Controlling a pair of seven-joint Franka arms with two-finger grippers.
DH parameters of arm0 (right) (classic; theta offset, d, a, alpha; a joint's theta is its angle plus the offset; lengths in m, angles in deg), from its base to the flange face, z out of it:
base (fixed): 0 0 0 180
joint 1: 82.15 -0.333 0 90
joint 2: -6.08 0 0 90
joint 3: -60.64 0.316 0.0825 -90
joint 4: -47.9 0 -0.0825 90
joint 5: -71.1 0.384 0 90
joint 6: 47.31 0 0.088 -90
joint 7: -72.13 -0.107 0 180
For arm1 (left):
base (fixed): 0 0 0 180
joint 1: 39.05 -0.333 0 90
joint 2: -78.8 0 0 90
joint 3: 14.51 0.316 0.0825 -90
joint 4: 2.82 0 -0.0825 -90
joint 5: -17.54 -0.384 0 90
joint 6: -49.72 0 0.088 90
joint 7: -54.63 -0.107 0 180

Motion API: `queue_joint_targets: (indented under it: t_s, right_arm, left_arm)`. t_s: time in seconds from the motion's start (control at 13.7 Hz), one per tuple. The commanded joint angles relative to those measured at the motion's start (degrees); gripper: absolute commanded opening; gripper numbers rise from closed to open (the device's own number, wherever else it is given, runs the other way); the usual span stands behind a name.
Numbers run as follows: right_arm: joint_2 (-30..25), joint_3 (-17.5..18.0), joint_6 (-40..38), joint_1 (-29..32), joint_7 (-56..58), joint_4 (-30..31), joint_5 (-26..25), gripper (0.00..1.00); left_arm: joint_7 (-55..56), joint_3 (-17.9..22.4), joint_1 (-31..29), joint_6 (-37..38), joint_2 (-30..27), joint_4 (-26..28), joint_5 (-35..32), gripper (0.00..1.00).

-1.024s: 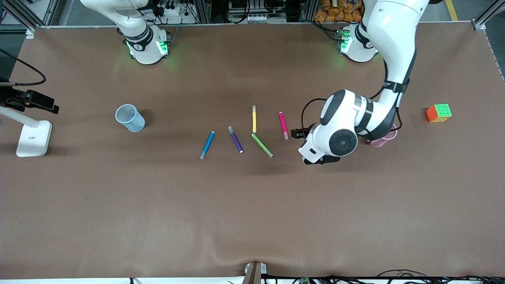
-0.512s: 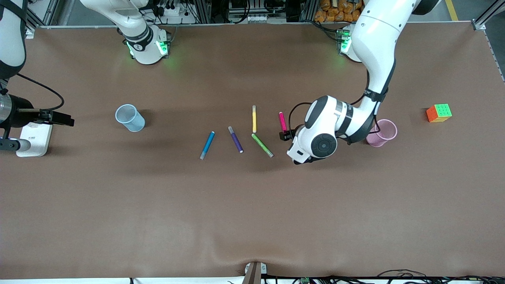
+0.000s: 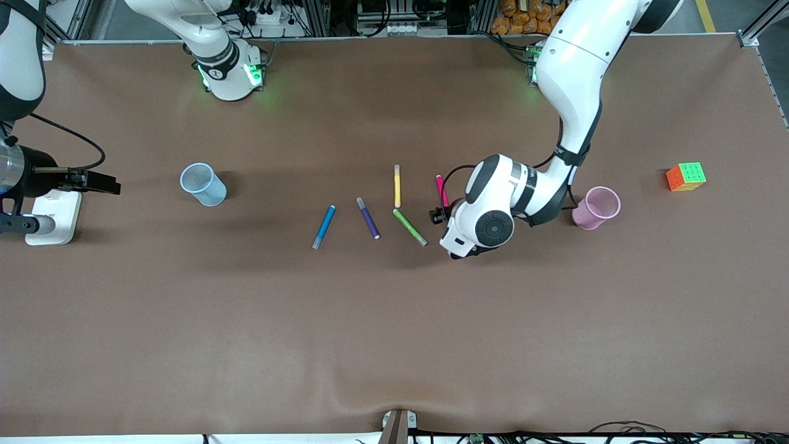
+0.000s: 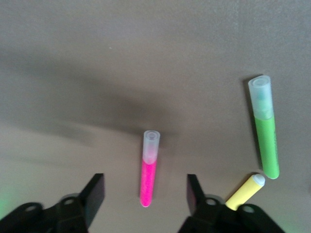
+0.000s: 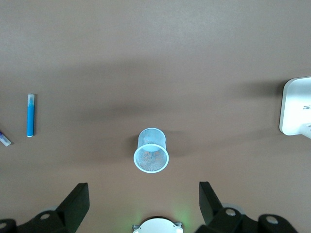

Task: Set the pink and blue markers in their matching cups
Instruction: 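Grasp the pink marker with the left gripper while the right gripper reaches the blue marker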

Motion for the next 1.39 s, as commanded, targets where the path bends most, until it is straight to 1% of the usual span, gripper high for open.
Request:
queue_joint_targets:
  t_s: [0.0,0.07,0.22,0.37,0.44,0.59,0.66,0.8,0.88,0.95,1.02,1.1,1.17,1.24,1.32]
  right_arm:
    - [2.79,0.22,0.74,-0.74,-0.9,-0.39,1.14,1.0]
    - [3.85,0.22,1.88,-0.65,-0.9,-0.31,2.46,1.0]
    - [5.78,0.22,3.73,-1.52,-1.34,-0.22,3.0,1.0]
    - [7.02,0.22,6.62,-3.1,-4.92,0.57,3.52,1.0]
    - [7.11,0.22,8.55,-4.16,-7.03,1.79,5.27,1.0]
    - [7.28,0.22,11.2,-4.26,-7.84,4.08,10.18,1.0]
    - [7.72,0.22,12.17,-4.43,-8.02,4.78,12.12,1.0]
    - [9.65,0.22,14.01,-6.09,-12.38,5.32,12.75,1.0]
    - [10.44,0.22,15.41,-6.97,-14.07,5.32,12.75,1.0]
    - [11.15,0.22,16.65,-8.11,-14.78,5.32,12.75,1.0]
    - [11.85,0.22,17.53,-8.56,-14.87,5.32,12.84,1.0]
    - [12.46,0.22,18.41,-9.34,-14.96,5.41,13.02,0.94]
    - [12.99,0.22,19.37,-10.31,-14.96,5.58,13.45,0.94]
    - [13.43,0.22,20.6,-10.93,-15.92,6.02,14.41,0.96]
    - [13.79,0.22,22.35,-11.89,-17.15,6.98,14.86,0.99]
  left_arm:
    - [-0.01,0.27,0.27,-0.74,0.13,0.39,2.04,0.69]
    - [-0.1,0.27,0.36,-0.82,0.13,0.4,2.04,0.67]
    - [-0.28,0.27,0.36,-1.35,0.92,0.4,2.13,0.56]
    - [-0.36,0.27,0.79,-2.05,1.62,0.48,2.13,0.5]
    - [-0.36,0.27,0.8,-2.4,1.97,0.48,2.13,0.48]
    - [-0.45,0.27,0.89,-2.58,2.24,0.57,2.13,0.45]
    - [-0.45,0.27,1.06,-2.84,2.5,0.83,2.13,0.41]
    - [-0.54,0.27,1.32,-3.98,2.68,1.27,2.13,0.36]
    - [-0.54,0.18,1.41,-4.25,2.76,1.27,2.13,0.31]
    - [-0.54,0.27,1.41,-4.25,2.94,1.27,2.13,0.22]
    - [-0.63,0.27,1.5,-4.25,3.03,1.27,2.04,0.19]
    - [-0.72,0.27,1.5,-4.34,3.29,1.27,2.04,0.18]
    - [-0.98,0.27,1.5,-4.43,3.38,1.27,2.04,0.15]
    - [-0.98,0.27,1.5,-4.69,3.38,1.36,2.04,0.04]
    - [-1.07,0.27,1.59,-4.69,3.38,1.36,2.04,0.0]
